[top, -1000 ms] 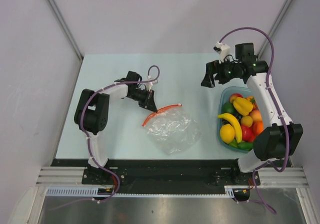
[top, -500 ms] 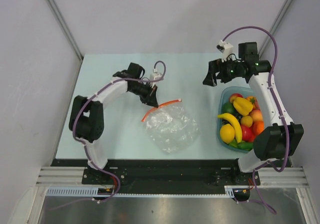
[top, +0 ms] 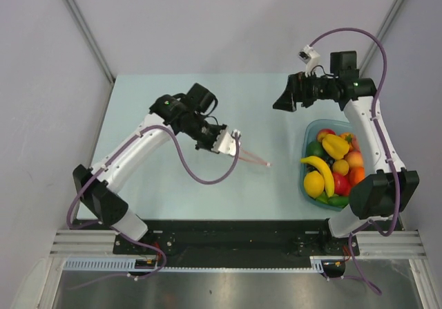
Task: Place the food in the zip-top bag and seal the zipper
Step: Open the zipper of the food storage bag at the center of the board.
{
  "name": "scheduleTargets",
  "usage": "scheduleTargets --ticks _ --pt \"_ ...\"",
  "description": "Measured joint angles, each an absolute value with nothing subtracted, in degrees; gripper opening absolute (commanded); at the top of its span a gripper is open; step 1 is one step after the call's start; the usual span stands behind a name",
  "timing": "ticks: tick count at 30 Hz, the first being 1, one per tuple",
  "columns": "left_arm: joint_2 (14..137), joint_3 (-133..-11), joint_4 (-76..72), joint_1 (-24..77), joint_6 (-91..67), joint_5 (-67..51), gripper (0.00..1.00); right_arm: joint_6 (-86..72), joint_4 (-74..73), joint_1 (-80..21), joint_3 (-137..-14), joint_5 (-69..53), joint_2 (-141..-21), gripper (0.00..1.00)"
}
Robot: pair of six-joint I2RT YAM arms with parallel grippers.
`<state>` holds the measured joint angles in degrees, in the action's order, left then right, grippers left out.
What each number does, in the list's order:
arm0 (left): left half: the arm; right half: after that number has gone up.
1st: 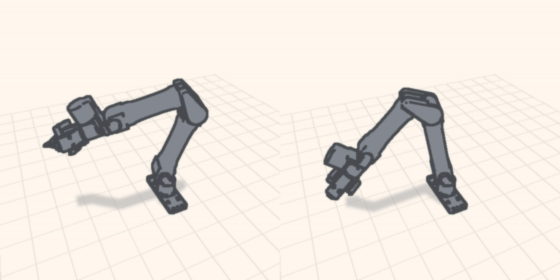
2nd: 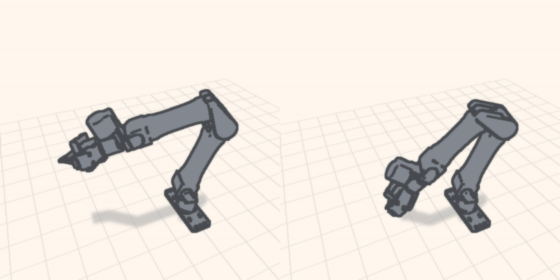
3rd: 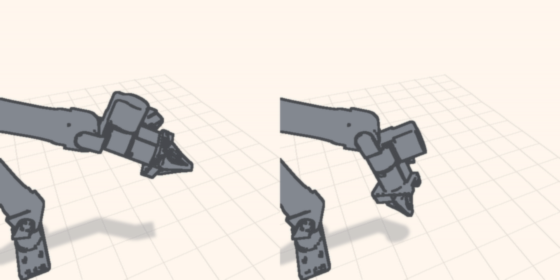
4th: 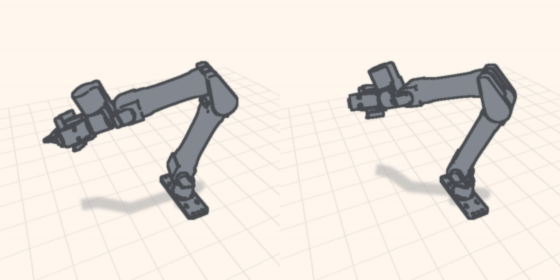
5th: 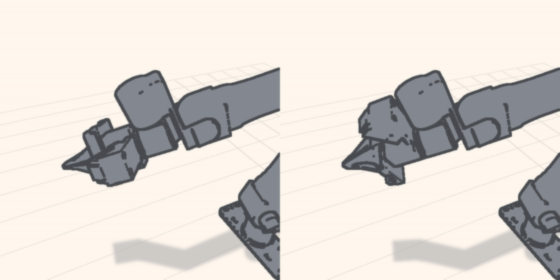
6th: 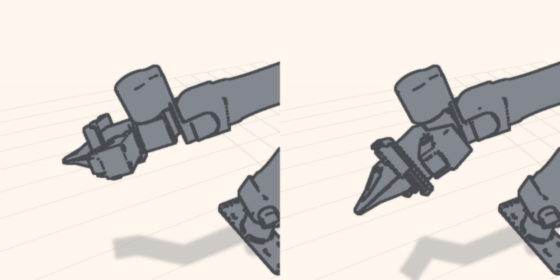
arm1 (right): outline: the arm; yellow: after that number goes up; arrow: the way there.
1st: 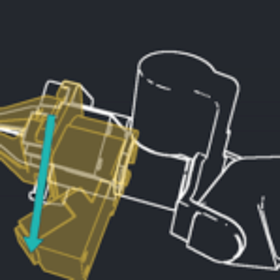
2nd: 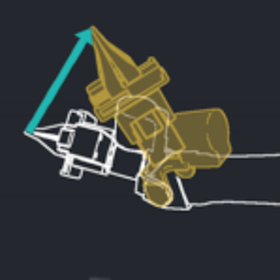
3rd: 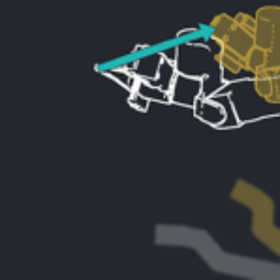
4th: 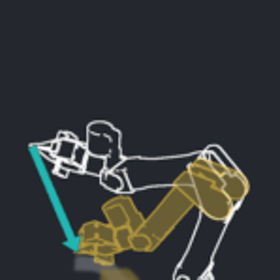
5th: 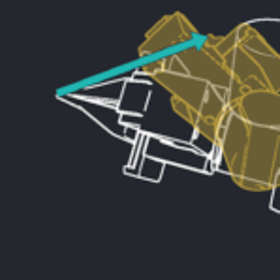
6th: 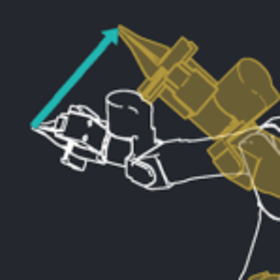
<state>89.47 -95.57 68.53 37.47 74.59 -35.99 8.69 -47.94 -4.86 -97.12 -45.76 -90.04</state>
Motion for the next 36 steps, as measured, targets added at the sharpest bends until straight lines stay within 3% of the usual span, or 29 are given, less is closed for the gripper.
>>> scheduleTargets --ticks 17,34,36 --pt "92.01 -95.26 73.71 40.64 84.55 -32.47 0.0 13.82 -49.45 -25.5 -90.85 -47.37 -89.6 0.76" --pt "92.25 -97.1 74.72 40.64 83.94 -33.87 0.0 15.16 -48.29 -34.35 -91.55 -36.38 -93.41 0.69" --pt "92.25 -97.1 74.72 40.64 83.85 -33.93 0.0 15.18 -48.31 -34.35 -91.55 -35.48 -93.82 0.62"
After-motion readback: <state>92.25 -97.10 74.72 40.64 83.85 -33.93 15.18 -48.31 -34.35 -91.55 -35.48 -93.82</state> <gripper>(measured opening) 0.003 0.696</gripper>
